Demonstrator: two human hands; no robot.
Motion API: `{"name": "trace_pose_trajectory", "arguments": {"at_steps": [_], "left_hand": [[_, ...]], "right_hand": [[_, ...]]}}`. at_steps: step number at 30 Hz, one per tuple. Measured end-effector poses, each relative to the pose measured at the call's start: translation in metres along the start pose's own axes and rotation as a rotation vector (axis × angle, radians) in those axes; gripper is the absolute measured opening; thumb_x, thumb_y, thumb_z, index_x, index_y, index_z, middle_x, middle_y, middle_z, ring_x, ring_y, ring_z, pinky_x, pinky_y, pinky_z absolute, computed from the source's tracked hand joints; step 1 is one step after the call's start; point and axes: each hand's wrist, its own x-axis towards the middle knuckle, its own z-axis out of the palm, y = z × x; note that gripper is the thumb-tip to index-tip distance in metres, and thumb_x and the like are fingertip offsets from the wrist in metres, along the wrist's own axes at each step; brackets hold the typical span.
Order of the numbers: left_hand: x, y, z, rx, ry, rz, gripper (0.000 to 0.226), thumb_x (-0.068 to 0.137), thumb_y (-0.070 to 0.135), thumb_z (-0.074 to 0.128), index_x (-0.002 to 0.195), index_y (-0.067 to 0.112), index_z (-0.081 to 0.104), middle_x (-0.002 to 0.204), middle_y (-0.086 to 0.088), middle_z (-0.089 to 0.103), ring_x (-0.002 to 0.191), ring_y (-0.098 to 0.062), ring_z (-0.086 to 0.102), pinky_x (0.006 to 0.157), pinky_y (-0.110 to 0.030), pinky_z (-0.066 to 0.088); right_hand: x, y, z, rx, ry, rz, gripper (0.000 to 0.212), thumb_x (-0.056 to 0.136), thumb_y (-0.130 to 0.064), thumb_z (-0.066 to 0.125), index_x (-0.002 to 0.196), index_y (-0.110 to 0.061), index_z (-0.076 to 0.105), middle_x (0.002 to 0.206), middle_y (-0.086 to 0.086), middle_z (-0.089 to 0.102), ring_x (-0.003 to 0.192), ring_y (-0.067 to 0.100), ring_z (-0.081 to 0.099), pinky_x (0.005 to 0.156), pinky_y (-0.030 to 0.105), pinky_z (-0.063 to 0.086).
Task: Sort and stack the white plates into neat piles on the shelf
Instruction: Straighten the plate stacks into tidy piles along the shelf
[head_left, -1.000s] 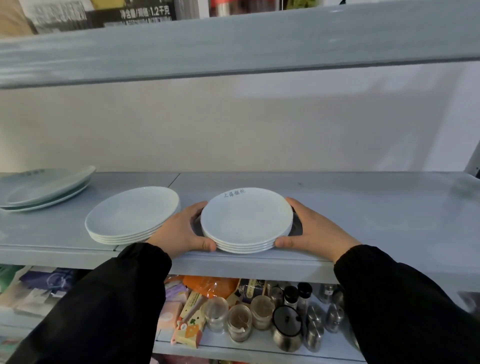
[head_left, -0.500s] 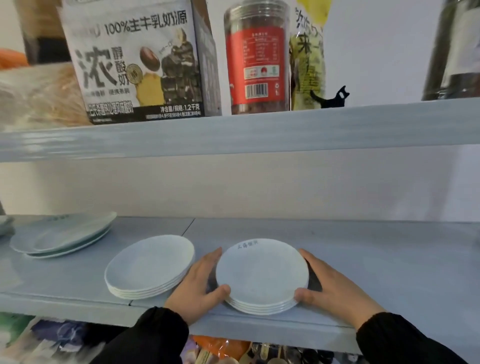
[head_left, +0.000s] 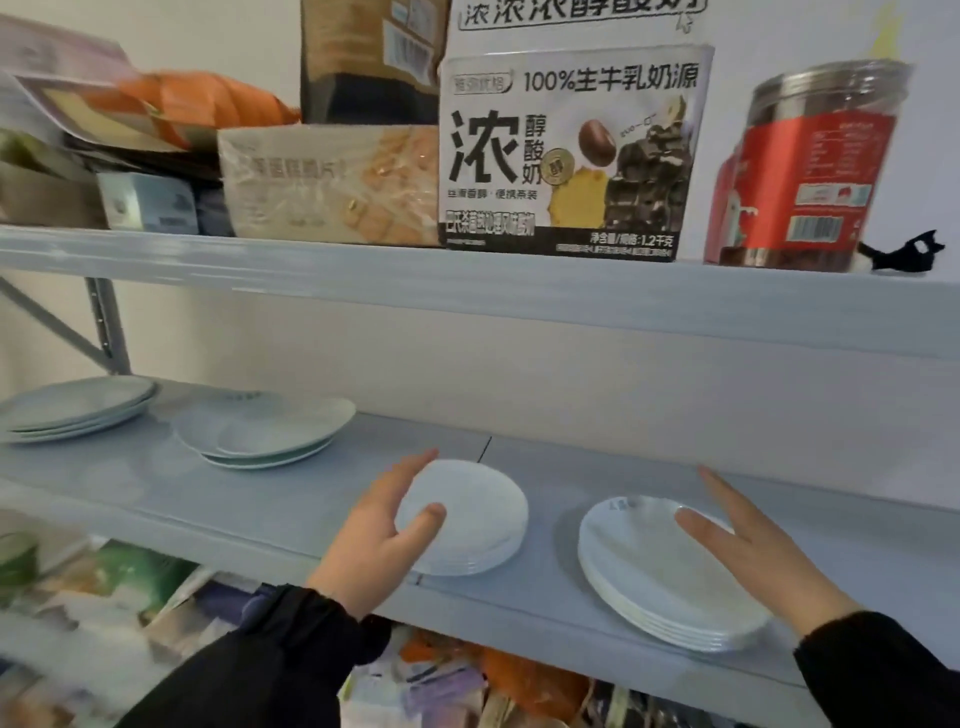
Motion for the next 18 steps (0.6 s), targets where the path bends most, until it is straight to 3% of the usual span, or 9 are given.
{"name": "trace_pose_trajectory", "arguments": {"at_steps": [2, 5, 9, 12, 16, 18], "left_hand": [[-0.002, -0.018, -0.045, 0.057, 0.036, -0.012, 0.060, 0.094, 0.054, 0.052, 0.148, 0.049, 0.028, 0.150, 0.032, 0.027, 0.137, 0.010, 0.025, 0.111, -0.027, 0.027], [-0.011, -0.043, -0.107, 0.047, 0.099, -0.044, 0.074, 0.084, 0.064, 0.046, 0.152, 0.040, 0.028, 0.154, 0.026, 0.028, 0.140, 0.009, 0.024, 0.118, -0.031, 0.024], [-0.026, -0.078, -0.182, 0.099, 0.138, -0.104, 0.068, 0.092, 0.060, 0.048, 0.153, 0.040, 0.026, 0.156, 0.022, 0.027, 0.141, 0.005, 0.025, 0.117, -0.029, 0.023], [-0.039, -0.099, -0.229, 0.174, 0.161, -0.132, 0.064, 0.095, 0.053, 0.049, 0.153, 0.037, 0.026, 0.153, 0.022, 0.028, 0.138, 0.006, 0.026, 0.112, -0.024, 0.024], [-0.047, -0.122, -0.277, 0.264, 0.196, -0.159, 0.063, 0.097, 0.050, 0.050, 0.153, 0.033, 0.027, 0.155, 0.015, 0.032, 0.139, -0.001, 0.030, 0.111, -0.026, 0.026], [-0.045, -0.133, -0.292, 0.288, 0.200, -0.180, 0.064, 0.096, 0.050, 0.050, 0.154, 0.031, 0.028, 0.155, 0.013, 0.033, 0.140, -0.003, 0.030, 0.112, -0.027, 0.025]], "right_hand": [[0.008, -0.032, 0.022, -0.089, 0.002, -0.081, 0.091, 0.076, -0.069, 0.054, 0.155, -0.041, 0.019, 0.160, -0.020, 0.019, 0.146, 0.004, 0.021, 0.112, 0.026, 0.021], [0.015, -0.076, 0.060, -0.134, 0.001, -0.163, 0.109, 0.064, -0.088, 0.052, 0.155, -0.040, 0.020, 0.157, -0.021, 0.020, 0.145, 0.003, 0.021, 0.114, 0.027, 0.021], [0.021, -0.132, 0.117, -0.191, -0.049, -0.223, 0.106, 0.065, -0.080, 0.055, 0.155, -0.043, 0.016, 0.161, -0.018, 0.015, 0.149, 0.005, 0.015, 0.119, 0.032, 0.019], [0.028, -0.169, 0.157, -0.251, -0.081, -0.273, 0.109, 0.063, -0.091, 0.048, 0.155, -0.045, 0.013, 0.161, -0.020, 0.012, 0.150, 0.005, 0.010, 0.121, 0.036, 0.018], [0.031, -0.209, 0.209, -0.313, -0.131, -0.311, 0.089, 0.084, -0.066, 0.059, 0.155, -0.045, 0.010, 0.163, -0.020, 0.007, 0.150, 0.001, 0.001, 0.120, 0.032, 0.015], [0.036, -0.221, 0.230, -0.344, -0.154, -0.336, 0.089, 0.085, -0.066, 0.058, 0.155, -0.045, 0.008, 0.164, -0.020, 0.005, 0.150, 0.000, -0.002, 0.120, 0.033, 0.015]]}}
